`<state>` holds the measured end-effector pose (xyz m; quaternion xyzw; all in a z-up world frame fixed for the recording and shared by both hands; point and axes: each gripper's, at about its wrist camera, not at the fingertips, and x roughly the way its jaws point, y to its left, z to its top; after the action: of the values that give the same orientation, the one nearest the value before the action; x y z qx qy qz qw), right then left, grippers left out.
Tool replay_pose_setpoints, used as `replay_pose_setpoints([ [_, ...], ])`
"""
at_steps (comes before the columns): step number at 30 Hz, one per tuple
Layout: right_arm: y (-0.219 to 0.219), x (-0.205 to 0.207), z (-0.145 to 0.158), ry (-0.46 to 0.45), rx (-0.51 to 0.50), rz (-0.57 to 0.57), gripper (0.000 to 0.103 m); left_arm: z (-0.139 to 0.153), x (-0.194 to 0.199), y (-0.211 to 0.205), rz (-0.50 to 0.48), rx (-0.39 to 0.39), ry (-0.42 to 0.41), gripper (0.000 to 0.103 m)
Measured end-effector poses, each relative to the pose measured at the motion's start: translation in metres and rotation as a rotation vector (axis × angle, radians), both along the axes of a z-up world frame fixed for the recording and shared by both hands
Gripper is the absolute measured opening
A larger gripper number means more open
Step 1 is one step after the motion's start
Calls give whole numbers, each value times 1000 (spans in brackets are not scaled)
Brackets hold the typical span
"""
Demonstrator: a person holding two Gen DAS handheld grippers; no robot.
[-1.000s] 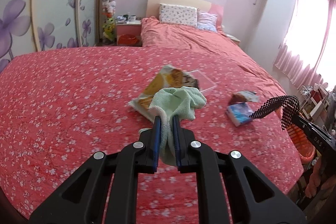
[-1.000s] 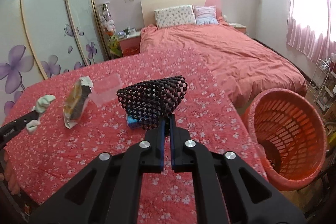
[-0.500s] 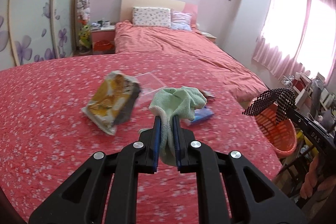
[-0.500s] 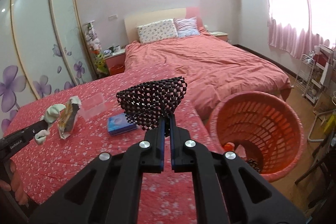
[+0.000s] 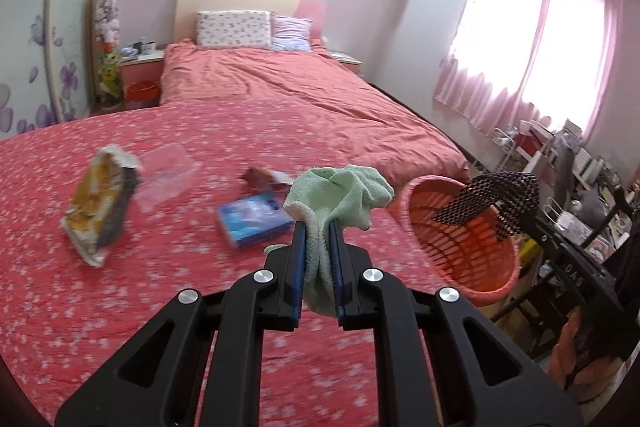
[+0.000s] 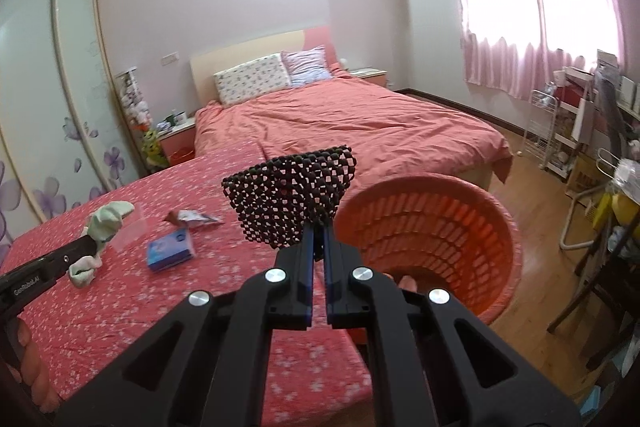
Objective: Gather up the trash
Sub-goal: 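Carry the green cloth and black mesh to the orange basket and open both tools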
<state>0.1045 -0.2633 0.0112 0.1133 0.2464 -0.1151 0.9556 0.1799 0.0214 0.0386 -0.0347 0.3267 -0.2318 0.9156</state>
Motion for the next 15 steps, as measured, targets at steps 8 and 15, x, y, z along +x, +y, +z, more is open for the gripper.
replay_pose_setpoints([
  [8, -29, -8, -11, -2, 12, -67, 5, -6, -1, -47, -83, -18, 8, 12],
  [15, -56, -13, -19, -7, 25, -143, 5, -12, 1, -87, -142, -23, 23, 12],
])
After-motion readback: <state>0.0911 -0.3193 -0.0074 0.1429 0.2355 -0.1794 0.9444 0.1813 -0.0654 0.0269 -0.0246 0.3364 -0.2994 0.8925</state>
